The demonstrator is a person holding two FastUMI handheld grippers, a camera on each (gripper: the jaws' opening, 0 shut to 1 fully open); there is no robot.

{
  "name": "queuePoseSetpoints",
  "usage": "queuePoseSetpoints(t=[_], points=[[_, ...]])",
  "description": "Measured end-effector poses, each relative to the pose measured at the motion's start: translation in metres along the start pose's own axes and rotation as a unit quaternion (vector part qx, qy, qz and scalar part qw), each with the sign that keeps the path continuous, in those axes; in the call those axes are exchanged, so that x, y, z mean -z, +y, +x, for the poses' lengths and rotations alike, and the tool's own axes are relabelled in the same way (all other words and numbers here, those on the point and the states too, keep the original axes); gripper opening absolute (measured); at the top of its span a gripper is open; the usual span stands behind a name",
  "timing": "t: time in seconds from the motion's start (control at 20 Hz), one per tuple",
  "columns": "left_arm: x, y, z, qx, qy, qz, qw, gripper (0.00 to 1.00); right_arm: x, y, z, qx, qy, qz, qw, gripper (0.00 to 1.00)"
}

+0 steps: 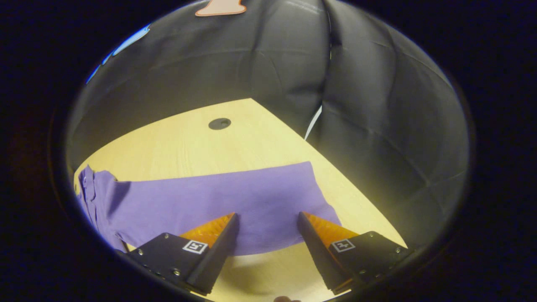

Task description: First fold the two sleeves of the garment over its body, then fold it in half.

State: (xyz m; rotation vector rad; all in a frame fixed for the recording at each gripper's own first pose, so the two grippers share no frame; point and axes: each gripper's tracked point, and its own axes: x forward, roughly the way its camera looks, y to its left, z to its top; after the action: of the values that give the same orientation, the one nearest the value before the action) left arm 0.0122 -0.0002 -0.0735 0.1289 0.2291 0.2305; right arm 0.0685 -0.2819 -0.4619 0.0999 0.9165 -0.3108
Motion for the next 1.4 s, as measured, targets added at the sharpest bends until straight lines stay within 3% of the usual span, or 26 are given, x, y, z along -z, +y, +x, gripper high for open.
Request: queuePoseSetpoints(t=[0.2, 0.3, 0.4, 0.55, 0.65, 0.75, 1.1, 1.4], points=[[0.004, -0.003, 0.003, -0.002, 0.004, -0.002, 1.0, 0.94, 0.001, -0.002, 0.0, -0.016, -0.001, 0.035, 0.999, 0.96], [0.005, -0.008, 0.004, 0.001, 0.004, -0.003, 1.0, 0.94, 0.004, -0.001, 0.001, -0.029, -0.008, 0.021, 0.999, 0.96], [0.004, -0.012, 0.005, 0.004, 0.003, -0.004, 1.0, 0.94, -0.003, 0.0, -0.003, -0.036, -0.012, 0.012, 0.999, 0.89], [0.005, -0.016, 0.005, 0.007, 0.003, -0.002, 1.0, 0.94, -0.002, 0.007, -0.004, -0.037, -0.009, 0.029, 0.999, 0.66], [0.005, -0.015, 0.006, 0.007, 0.003, -0.003, 1.0, 0.94, -0.002, 0.011, -0.004, -0.05, -0.009, 0.046, 0.998, 0.66], [0.008, -0.011, 0.006, 0.003, 0.005, -0.004, 1.0, 0.94, 0.0, 0.011, -0.004, -0.046, -0.003, 0.078, 0.996, 0.08], [0.009, -0.001, 0.003, -0.002, 0.005, -0.01, 1.0, 0.94, -0.007, 0.012, -0.012, -0.032, 0.038, 0.109, 0.993, 0.02], [0.009, 0.008, -0.002, 0.001, 0.0, -0.013, 1.0, 0.94, -0.04, 0.023, -0.037, -0.069, 0.018, 0.117, 0.991, 0.01]])
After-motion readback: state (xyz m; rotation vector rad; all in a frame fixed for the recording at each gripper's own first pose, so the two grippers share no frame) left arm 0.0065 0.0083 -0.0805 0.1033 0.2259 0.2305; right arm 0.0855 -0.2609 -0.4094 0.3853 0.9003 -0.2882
